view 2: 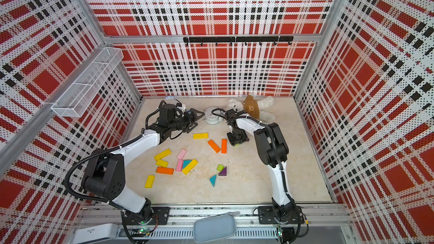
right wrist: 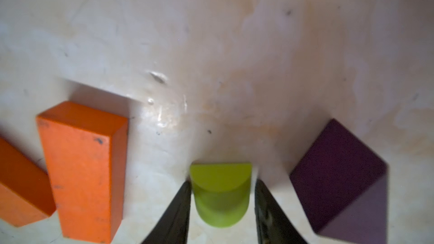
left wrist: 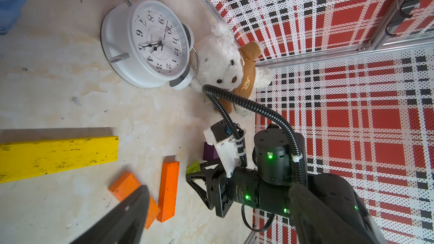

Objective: Assemble a carrot with building blocks
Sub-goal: Assemble the building block at the center of the board.

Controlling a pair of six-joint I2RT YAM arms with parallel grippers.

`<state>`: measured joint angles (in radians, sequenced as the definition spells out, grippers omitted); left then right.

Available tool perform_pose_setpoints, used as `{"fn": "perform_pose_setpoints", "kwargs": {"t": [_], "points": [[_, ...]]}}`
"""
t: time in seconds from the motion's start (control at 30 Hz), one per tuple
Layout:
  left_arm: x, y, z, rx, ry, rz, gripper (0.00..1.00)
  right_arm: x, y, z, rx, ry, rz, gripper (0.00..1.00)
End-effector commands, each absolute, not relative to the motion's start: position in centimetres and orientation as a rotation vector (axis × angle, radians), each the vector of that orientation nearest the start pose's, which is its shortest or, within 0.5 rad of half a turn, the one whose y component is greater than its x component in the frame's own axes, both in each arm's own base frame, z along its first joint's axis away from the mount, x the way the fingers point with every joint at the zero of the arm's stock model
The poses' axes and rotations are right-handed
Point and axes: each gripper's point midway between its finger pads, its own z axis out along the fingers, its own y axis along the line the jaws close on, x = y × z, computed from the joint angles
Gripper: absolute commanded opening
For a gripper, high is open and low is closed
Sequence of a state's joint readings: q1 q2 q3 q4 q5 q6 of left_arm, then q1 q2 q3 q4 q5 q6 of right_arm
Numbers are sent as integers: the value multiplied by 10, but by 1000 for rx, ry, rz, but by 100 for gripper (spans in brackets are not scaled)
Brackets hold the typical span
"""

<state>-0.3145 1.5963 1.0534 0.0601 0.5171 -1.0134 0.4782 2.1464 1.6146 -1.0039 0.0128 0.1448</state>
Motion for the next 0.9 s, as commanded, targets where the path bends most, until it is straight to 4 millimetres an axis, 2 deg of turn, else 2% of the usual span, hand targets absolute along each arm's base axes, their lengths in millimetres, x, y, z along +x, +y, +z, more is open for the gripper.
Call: {"fn": "perform_pose_setpoints", "kwargs": {"t": [0.0, 0.23, 0.87], "points": [[416, -224, 206, -425, 2202, -1323, 95, 368, 188, 2, -534, 3061, -6, 42], [417, -224, 203, -428, 2209, -1319, 95, 371, 188, 10, -525, 3028, -6, 37], [417, -224, 203, -428, 2207, -1317, 95, 377, 185, 32, -460, 2964, -21, 33]]}}
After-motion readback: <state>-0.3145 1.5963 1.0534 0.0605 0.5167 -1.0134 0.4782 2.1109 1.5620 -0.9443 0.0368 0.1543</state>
